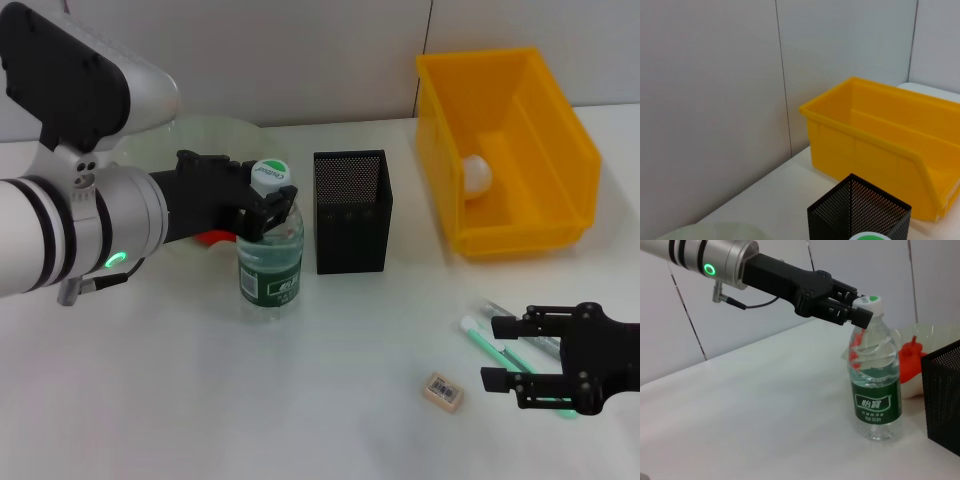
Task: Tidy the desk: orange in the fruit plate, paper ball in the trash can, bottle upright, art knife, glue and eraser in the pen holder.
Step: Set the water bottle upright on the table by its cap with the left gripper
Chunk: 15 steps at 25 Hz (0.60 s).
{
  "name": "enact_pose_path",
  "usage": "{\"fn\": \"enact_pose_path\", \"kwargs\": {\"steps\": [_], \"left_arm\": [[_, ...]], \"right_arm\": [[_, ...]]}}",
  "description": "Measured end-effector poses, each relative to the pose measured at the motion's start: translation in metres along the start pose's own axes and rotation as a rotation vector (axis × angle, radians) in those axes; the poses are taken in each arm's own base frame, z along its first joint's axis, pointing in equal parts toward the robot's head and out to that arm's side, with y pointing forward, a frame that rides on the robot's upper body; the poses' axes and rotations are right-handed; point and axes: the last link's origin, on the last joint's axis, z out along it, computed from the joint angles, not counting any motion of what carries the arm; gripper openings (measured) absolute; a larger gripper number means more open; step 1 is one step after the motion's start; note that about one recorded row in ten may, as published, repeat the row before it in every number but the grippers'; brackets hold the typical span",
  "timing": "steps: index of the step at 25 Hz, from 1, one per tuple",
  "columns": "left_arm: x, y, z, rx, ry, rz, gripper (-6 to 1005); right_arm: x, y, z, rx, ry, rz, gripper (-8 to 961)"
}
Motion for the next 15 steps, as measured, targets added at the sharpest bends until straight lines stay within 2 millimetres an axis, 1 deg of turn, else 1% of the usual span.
{"fn": "enact_pose_path", "kwargs": {"steps": [15], "left_arm": [[-0.009, -0.004, -0.012, 0.027, -0.001, -0.023, 444]], "right_arm": [[-0.002, -0.001, 0.003, -0.006, 0.0, -0.003, 670]]}}
